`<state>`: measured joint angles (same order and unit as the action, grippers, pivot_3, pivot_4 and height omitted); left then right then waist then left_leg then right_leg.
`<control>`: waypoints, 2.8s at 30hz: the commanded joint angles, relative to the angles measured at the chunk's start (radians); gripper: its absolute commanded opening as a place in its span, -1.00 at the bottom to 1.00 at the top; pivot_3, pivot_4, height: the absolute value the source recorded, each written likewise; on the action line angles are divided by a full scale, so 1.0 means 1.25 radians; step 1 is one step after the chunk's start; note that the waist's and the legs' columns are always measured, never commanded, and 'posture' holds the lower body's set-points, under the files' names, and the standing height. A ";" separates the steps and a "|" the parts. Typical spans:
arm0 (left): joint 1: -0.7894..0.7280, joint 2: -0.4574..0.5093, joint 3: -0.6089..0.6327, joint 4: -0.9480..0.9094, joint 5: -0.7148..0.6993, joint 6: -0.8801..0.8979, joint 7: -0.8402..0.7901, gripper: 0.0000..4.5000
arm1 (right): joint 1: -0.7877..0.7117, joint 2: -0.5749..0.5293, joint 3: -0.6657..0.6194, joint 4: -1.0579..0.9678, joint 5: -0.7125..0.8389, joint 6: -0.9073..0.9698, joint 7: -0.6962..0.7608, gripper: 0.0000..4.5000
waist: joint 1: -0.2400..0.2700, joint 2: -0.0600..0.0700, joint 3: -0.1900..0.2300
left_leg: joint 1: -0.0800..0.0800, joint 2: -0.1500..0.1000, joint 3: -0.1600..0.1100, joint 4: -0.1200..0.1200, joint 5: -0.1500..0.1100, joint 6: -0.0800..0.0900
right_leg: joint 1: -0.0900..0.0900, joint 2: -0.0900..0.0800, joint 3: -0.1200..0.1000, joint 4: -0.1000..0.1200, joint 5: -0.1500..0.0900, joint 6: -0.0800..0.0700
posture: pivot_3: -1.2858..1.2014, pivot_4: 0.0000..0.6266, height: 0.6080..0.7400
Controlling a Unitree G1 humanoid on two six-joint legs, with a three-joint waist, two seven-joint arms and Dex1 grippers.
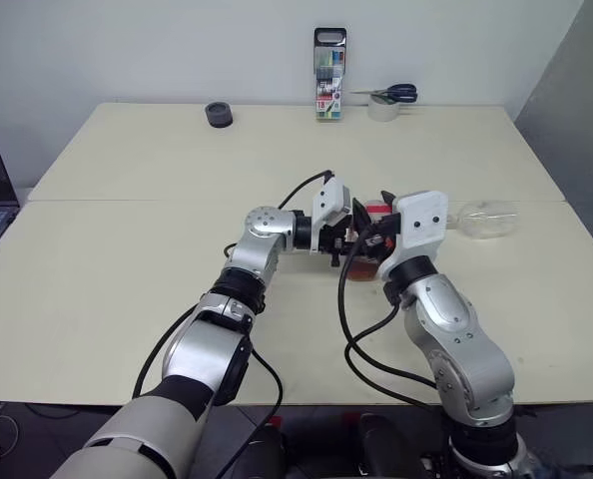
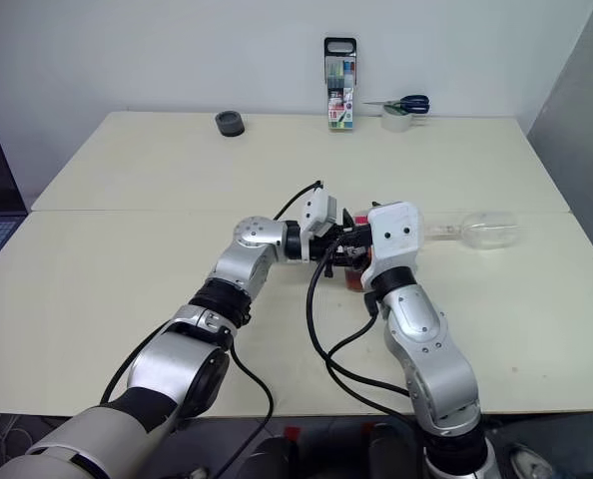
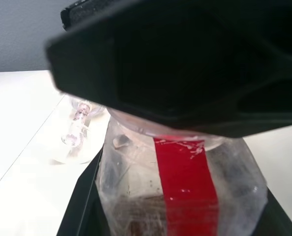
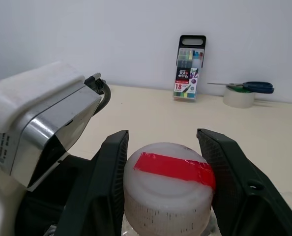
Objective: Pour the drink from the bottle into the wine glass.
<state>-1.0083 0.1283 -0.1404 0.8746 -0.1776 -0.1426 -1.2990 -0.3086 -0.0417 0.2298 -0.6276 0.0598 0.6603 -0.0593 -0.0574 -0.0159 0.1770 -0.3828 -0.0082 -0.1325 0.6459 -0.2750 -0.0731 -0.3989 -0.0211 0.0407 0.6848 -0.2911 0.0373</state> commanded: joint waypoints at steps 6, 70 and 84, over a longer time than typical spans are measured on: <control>-0.024 0.012 0.008 -0.017 -0.002 -0.010 -0.025 -0.24 | -0.025 -0.098 -0.026 -0.012 0.087 -0.034 0.206 -0.16 | 0.000 0.000 0.000 | 0.000 0.000 0.000 0.000 0.000 0.000 | 0.000 0.000 0.000 0.001 0.000 0.000 | 0.03 -0.52 1.00; -0.047 0.046 0.044 -0.007 -0.018 0.009 -0.106 -0.26 | -0.053 -0.357 -0.253 -0.076 0.436 0.109 0.375 0.93 | -0.001 0.000 0.000 | -0.003 0.000 0.001 0.001 0.000 0.001 | -0.005 0.000 0.001 0.005 0.000 0.000 | 0.03 -0.52 1.00; -0.046 0.042 0.040 -0.009 -0.017 0.007 -0.110 -0.26 | -0.125 -0.320 -0.143 -0.005 0.295 0.055 0.325 0.93 | -0.001 0.000 0.000 | -0.003 0.000 0.001 0.002 0.000 0.001 | -0.005 0.000 0.001 0.006 0.000 0.000 | 0.03 -0.52 1.00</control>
<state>-1.0512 0.1807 -0.1091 0.8954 -0.1777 -0.1311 -1.4316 -0.4448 -0.4500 0.0560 -0.6153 0.4428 0.7598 0.3516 -0.0585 -0.0162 0.1773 -0.3861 -0.0088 -0.1310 0.6479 -0.2753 -0.0720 -0.4047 -0.0215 0.0418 0.6917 -0.2912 0.0370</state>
